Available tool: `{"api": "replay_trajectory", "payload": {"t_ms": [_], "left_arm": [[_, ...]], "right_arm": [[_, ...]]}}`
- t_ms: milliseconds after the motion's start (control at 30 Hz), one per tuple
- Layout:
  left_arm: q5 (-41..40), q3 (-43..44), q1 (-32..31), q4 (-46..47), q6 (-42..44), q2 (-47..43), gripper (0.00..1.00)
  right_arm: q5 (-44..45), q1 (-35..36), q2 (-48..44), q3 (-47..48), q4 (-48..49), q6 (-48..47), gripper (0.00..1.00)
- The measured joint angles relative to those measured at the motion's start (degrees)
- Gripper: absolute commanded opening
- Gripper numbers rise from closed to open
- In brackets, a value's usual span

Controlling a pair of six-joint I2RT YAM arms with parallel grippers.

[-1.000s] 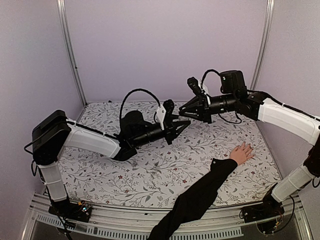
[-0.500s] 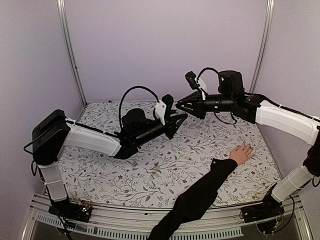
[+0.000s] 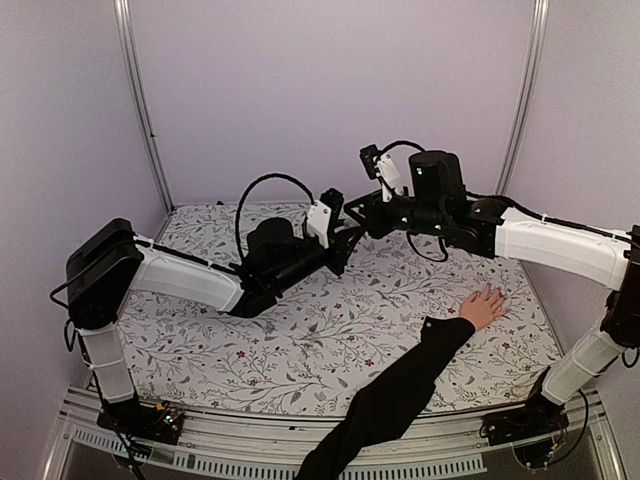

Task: Paint the nails
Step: Screw the nail polish bottle.

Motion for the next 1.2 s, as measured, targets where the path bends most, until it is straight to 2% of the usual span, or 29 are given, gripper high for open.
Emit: {"api": "replay_trajectory", "payload": {"t_ms": [133, 233, 333, 433, 567, 767, 900, 1200], "left_arm": [[-0.6, 0.0, 0.0, -0.4, 0.0, 0.1, 0.00], [-0.7, 0.0, 0.0, -0.3, 0.1, 0.1, 0.00], [-0.6, 0.0, 0.0, -0.3, 0.2, 0.1, 0.00], [0.4, 0.0, 0.0, 0.3, 0.6, 0.0, 0.00], [2.2, 0.0, 0.0, 1.2, 0.8, 0.0, 0.00], [7.0, -0.6, 0.1, 1.8, 0.9, -0.3, 0.00], [9.9, -1.4, 0.1, 2.6, 0.8, -0.7, 0.00], [17.9, -2.2, 0.2, 4.4, -0.2, -1.1, 0.00]], "right_arm": [[2.1, 0.5, 0.4, 0.0, 0.3, 1.4, 0.01], [2.4, 0.6, 0.4, 0.0, 0.6, 1.3, 0.08], [1.4, 0.2, 0.1, -0.6, 1.2, 1.0, 0.33], [-1.7, -1.1, -1.3, -2.8, 2.5, 0.9, 0.51], [-7.0, -3.1, -4.3, -4.9, 3.3, -0.9, 0.62], [-17.5, -5.5, -7.1, -5.0, 2.5, -8.2, 0.63], [-23.8, -5.8, -7.2, -4.6, -1.6, -13.7, 0.58], [-31.6, -6.8, -7.0, -3.0, -8.1, -23.0, 0.33]]}}
